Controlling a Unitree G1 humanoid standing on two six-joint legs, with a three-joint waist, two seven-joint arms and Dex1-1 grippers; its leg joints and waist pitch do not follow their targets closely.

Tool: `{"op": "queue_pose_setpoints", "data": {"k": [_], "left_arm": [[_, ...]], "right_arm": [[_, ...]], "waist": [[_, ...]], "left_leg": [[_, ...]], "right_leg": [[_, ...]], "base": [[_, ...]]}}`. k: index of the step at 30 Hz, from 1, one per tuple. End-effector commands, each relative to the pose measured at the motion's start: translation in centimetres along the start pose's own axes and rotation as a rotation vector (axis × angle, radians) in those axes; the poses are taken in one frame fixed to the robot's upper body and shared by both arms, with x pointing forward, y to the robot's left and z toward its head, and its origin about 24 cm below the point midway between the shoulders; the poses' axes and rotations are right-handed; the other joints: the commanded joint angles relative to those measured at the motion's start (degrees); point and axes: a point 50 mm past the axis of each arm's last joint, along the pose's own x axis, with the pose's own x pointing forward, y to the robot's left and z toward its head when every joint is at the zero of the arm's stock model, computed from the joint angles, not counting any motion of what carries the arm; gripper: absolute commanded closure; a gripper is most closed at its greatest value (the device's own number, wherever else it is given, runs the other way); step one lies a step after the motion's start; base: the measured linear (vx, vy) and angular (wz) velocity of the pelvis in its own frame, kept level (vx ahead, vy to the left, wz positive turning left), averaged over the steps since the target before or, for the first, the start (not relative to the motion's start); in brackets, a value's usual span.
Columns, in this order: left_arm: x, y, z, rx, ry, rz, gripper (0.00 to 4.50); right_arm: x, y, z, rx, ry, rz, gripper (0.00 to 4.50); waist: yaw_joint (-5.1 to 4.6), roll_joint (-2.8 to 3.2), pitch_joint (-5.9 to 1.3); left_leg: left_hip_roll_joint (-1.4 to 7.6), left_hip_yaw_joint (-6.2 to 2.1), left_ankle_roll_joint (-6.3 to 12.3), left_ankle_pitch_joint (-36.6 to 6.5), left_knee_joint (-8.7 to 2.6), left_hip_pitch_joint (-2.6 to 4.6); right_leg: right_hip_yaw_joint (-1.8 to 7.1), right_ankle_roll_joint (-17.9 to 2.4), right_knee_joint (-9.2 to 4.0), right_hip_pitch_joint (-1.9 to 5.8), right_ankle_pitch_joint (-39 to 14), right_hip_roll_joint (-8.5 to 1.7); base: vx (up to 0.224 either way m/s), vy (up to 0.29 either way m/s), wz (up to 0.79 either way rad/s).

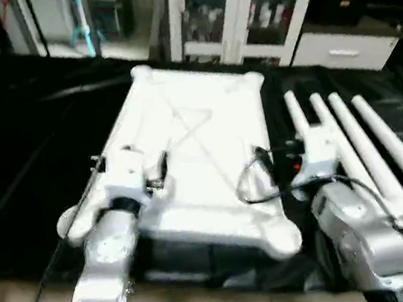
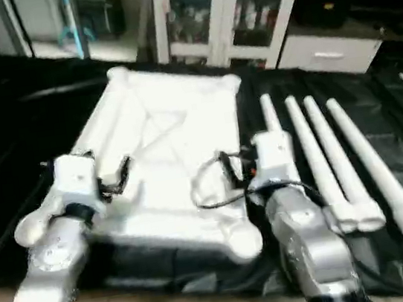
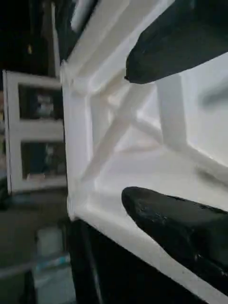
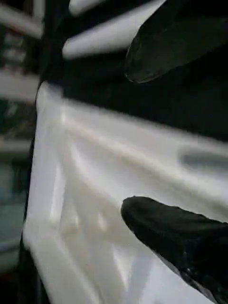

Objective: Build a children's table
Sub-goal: Move to table

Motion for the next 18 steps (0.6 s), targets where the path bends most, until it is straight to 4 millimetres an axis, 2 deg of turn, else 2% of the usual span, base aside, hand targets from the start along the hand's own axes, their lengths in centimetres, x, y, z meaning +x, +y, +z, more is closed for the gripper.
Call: {"op": "queue_pose_setpoints", "data": {"k": [1,2,3,4,5,6,7,8,9,10,11,12,13,14,15,16,17,18], "left_arm": [[0.1,0.9,0.7,0.024,-0.023,0.015,0.6],[0.2,0.9,0.6,0.025,-0.019,0.007,0.6],[0.2,0.9,0.6,0.025,-0.019,0.007,0.6],[0.4,0.6,0.5,0.027,-0.018,-0.009,0.6],[0.4,0.5,0.5,0.022,-0.02,-0.013,0.6],[0.4,0.3,0.5,0.013,-0.023,-0.017,0.6],[0.4,0.2,0.5,0.008,-0.023,-0.022,0.6],[0.3,-0.1,0.4,0.003,-0.025,-0.036,0.6],[0.3,-0.2,0.4,0.002,-0.027,-0.042,0.6],[0.3,-0.4,0.5,-0.006,-0.034,-0.056,0.6],[0.1,-0.6,0.6,-0.014,-0.044,-0.078,0.6],[0.1,-0.7,0.7,-0.012,-0.041,-0.101,0.6],[0.0,-0.8,0.7,-0.011,-0.044,-0.112,0.6],[-0.1,-1.0,0.9,-0.001,-0.056,-0.169,0.6],[-0.3,-1.1,1.1,0.01,-0.073,-0.217,0.6],[-0.4,-1.1,1.3,0.019,-0.086,-0.248,0.6],[-0.6,-1.2,1.5,0.019,-0.099,-0.303,0.6],[-1.0,-1.4,1.6,0.037,-0.104,-0.402,0.6]], "right_arm": [[0.1,1.0,1.1,0.01,-0.043,0.033,0.3],[0.0,0.8,1.1,0.009,-0.042,0.029,0.3],[0.0,0.8,1.1,0.009,-0.042,0.029,0.3],[-0.4,0.1,1.1,0.025,-0.035,-0.005,0.3],[-0.6,-0.3,1.2,0.028,-0.034,-0.014,0.3],[-0.8,-0.6,1.2,0.019,-0.033,-0.02,0.3],[-0.9,-0.8,1.2,0.012,-0.031,-0.024,0.3],[-1.2,-1.3,1.2,-0.005,-0.028,-0.04,0.3],[-1.3,-1.4,1.2,-0.008,-0.027,-0.047,0.3],[-1.4,-1.6,1.3,-0.001,-0.03,-0.052,0.3],[-1.6,-1.6,1.5,0.002,-0.034,-0.046,0.3],[-1.7,-1.5,1.7,0.002,-0.036,-0.03,0.3],[-1.8,-1.4,1.7,0.001,-0.036,-0.021,0.3],[-1.9,-1.2,1.9,0.001,-0.033,0.019,0.3],[-2.1,-0.9,2.1,-0.017,-0.03,0.069,0.3],[-2.2,-0.7,2.2,-0.031,-0.026,0.101,0.3],[-2.3,-0.5,2.3,-0.042,-0.021,0.151,0.3],[-2.6,-0.4,2.6,-0.078,-0.019,0.228,0.3]], "waist": [[2.41,0.3,-2.55],[2.11,1.06,-2.42],[1.07,4.19,-2.67],[0.35,7.73,-3.8],[-1.05,5.48,-3.4],[-0.33,5.32,-3.1],[0.15,5.35,-2.89],[-0.31,4.23,-2.68],[-0.24,3.26,-2.16],[-0.65,1.99,-2.07],[0.84,-0.38,-2.26],[2.85,-0.95,-3.01],[3.01,-0.88,-3.65],[2.48,-1.03,-4.11],[1.11,-0.21,-3.78],[1.04,1.13,-3.94],[0.14,2.28,-4.11],[0.48,2.43,-4.5]], "left_leg": [[3.9,-2.39,-5.15,7.3,-2.49,-6.99],[4.32,-2.23,-4.57,10.7,-5.69,-6.39],[4.08,-1.04,-1.31,17.9,-13.43,-3.84],[7.43,-2.58,-6.38,10.5,-14.56,3.54],[14.53,-5.07,-6.54,3.5,-16.48,4.76],[14.6,-1.95,-8.49,-4.4,-17.29,4.32],[14.05,-0.42,-8.96,-6.1,-17.92,4.05],[13.93,2.07,-8.67,-10.2,-19.18,4.69],[12.93,5.82,-9.04,-13.5,-19.91,5.53],[11.8,7.08,-8.49,-15.4,-19.44,6.23],[4.56,8.43,-4.98,-15.7,-14.18,3.03],[2.85,3.74,-0.33,-4.2,-7.25,-1.95],[3.4,1.55,0.02,3.7,-6.97,-4.31],[2.43,0.35,-1.26,16.5,-8.3,-5.78],[2.59,0.23,-1.91,26.6,-12.05,-5.74],[2.48,0.42,-1.69,30.1,-13.3,-5.01],[4.19,-0.35,-0.2,33.1,-12.98,-4.83],[5.59,-0.42,-0.2,31.6,-12.17,-3.84]], "right_leg": [[6.4,-32.9,-6.19,8.07,15.9,-10.24],[3.54,-30.0,-5.97,6.98,13.9,-7.85],[-2.16,-19.5,-5.12,5.44,2.7,-1.03],[-2.71,-10.2,0.3,-1.22,-4.4,2.99],[-2.44,-2.1,6.05,-3.41,-8.7,0.62],[-3.03,1.0,6.69,-4.7,-5.2,-0.45],[-3.68,0.8,6.66,-4.98,-3.0,-0.46],[-4.47,-1.3,5.33,-5.08,2.0,-1.27],[-4.74,-4.3,3.18,-5.33,4.3,-2.08],[-4.14,-5.9,1.62,-5.09,3.9,-2.4],[1.39,-8.3,-4.82,-0.93,-4.1,-4.1],[7.96,-12.2,-8.1,5.39,-9.9,-12.65],[7.81,-12.7,-6.24,7.03,-2.8,-12.94],[4.26,-10.2,-2.77,6.55,20.3,-8.84],[0.4,-8.6,-0.05,4.23,42.0,-4.38],[-0.99,-7.2,0.22,2.91,46.0,-2.35],[-1.17,-4.9,0.44,2.06,43.6,-1.25],[-0.5,-4.6,-0.02,1.46,38.3,-1.66]], "base": [[0.151,0.069,0.01],[0.129,0.068,0.05],[0.114,0.079,0.08],[0.114,0.079,0.08],[0.139,0.081,-0.17],[0.149,0.061,-0.39],[0.149,0.061,-0.39],[0.12,0.043,-0.46],[0.125,-0.015,-0.56],[0.125,-0.015,-0.56],[0.133,-0.075,-0.42],[0.141,-0.064,-0.29],[0.141,-0.064,-0.29],[0.154,-0.039,-0.22],[0.0,0.0,0.0],[0.0,0.0,0.0],[-0.053,-0.061,-0.15],[0.0,0.0,0.0]]}}
